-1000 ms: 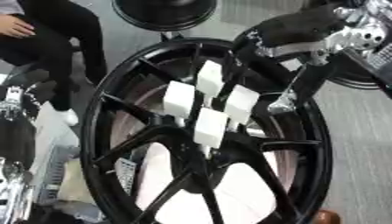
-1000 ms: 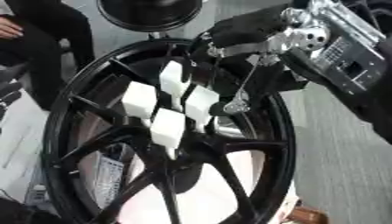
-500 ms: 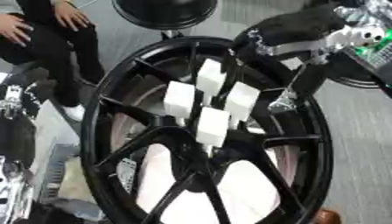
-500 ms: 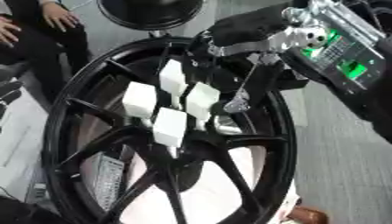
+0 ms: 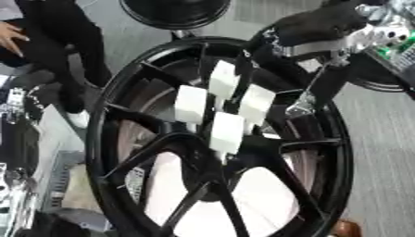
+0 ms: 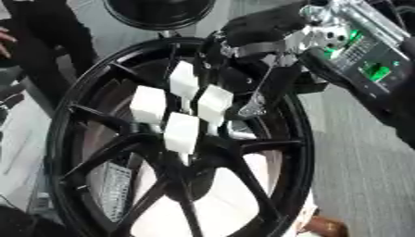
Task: Pull the pin out of the wheel hub.
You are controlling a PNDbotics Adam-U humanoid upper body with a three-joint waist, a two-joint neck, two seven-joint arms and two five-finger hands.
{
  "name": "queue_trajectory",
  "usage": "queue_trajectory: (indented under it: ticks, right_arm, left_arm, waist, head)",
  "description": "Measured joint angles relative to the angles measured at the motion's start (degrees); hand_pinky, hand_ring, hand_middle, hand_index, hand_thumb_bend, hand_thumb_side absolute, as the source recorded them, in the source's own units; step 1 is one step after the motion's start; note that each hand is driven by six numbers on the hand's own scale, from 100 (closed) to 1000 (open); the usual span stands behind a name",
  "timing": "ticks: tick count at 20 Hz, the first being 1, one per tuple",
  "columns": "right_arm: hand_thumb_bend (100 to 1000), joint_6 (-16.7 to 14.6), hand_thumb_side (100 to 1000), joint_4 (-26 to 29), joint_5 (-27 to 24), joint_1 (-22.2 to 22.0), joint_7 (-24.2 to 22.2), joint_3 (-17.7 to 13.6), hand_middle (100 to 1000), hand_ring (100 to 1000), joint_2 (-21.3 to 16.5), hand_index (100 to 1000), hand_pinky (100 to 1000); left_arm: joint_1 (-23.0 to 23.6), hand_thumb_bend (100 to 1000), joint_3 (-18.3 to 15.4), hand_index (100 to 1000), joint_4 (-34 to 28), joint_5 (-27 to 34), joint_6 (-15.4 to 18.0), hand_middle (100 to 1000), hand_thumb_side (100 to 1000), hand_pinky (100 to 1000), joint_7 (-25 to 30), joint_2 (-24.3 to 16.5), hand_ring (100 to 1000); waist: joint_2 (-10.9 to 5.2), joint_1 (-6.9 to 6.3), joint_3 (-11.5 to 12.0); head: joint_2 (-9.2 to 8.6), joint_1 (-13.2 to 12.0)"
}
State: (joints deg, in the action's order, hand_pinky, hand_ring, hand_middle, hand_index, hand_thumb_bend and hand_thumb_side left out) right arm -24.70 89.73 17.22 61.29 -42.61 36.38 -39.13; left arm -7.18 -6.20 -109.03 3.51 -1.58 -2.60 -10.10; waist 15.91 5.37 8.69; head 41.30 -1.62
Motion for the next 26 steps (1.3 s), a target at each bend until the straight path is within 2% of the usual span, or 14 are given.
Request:
queue_trajectory:
  ticks: [12, 26]
  right_arm:
    - [382, 0.71, 337, 1.46, -0.06, -0.15, -0.71, -0.54, 520, 757, -0.02, 759, 904]
    - [365, 1.58, 328, 2.65, -0.2, -0.86, -1.68, -0.35, 500, 715, -0.35, 750, 899]
  left_arm:
    - [0.0, 100, 0.0, 805, 0.0, -0.16, -0.1, 786, 861, 896, 0.42, 0.0, 806]
    - [0.02, 100, 0.0, 805, 0.0, -0.44, -0.11, 788, 860, 897, 1.0, -0.02, 806]
  waist:
    - [0.09, 0.0, -0.2]
    - [0.4, 0.01, -0.43]
  head:
    - [0.49, -0.21]
    - [0.55, -0.24]
